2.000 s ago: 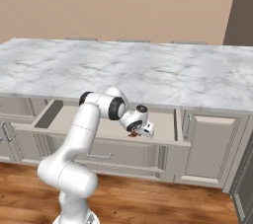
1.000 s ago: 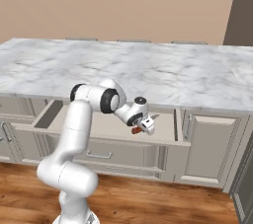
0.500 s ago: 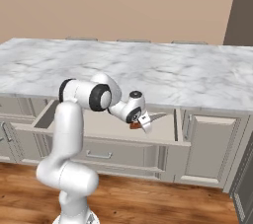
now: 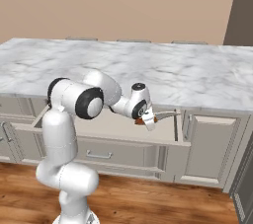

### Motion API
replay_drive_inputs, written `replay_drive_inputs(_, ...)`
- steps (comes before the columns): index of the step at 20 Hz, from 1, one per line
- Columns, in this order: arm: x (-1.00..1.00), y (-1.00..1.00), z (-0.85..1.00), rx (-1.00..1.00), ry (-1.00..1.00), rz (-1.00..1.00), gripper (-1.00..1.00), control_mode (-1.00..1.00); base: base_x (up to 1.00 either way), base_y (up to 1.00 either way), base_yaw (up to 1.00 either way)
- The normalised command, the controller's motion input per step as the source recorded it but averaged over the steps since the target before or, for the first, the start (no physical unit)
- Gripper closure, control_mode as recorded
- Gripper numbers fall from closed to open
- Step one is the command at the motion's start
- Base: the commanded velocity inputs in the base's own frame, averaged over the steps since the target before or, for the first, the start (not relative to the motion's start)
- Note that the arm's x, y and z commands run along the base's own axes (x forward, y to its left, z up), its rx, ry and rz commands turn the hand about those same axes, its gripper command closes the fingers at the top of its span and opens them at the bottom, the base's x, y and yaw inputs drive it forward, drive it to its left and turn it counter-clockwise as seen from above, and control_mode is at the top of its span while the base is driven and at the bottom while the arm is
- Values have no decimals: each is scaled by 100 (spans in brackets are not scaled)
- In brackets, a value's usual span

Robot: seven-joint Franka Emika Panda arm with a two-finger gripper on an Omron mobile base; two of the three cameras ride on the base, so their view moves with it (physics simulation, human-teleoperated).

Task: Pick up the knife from the drawer and place it on the cutting board. Then place the meat from the plate to the cutting board.

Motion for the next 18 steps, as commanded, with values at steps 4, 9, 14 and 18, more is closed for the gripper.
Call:
replay_drive_inputs(4, -90, -89, 17, 10, -1, -24, 100, -100, 0, 0, 0)
replay_drive_inputs(9, -100, -74, 1, 9, 0, -25, 100, -100, 0, 0, 0)
replay_drive_inputs(14, -75, -19, 9, 1, -1, -16, 100, -100, 0, 0, 0)
replay_drive_inputs(18, -85, -1, -3, 6, -7, -5, 100, -100, 0, 0, 0)
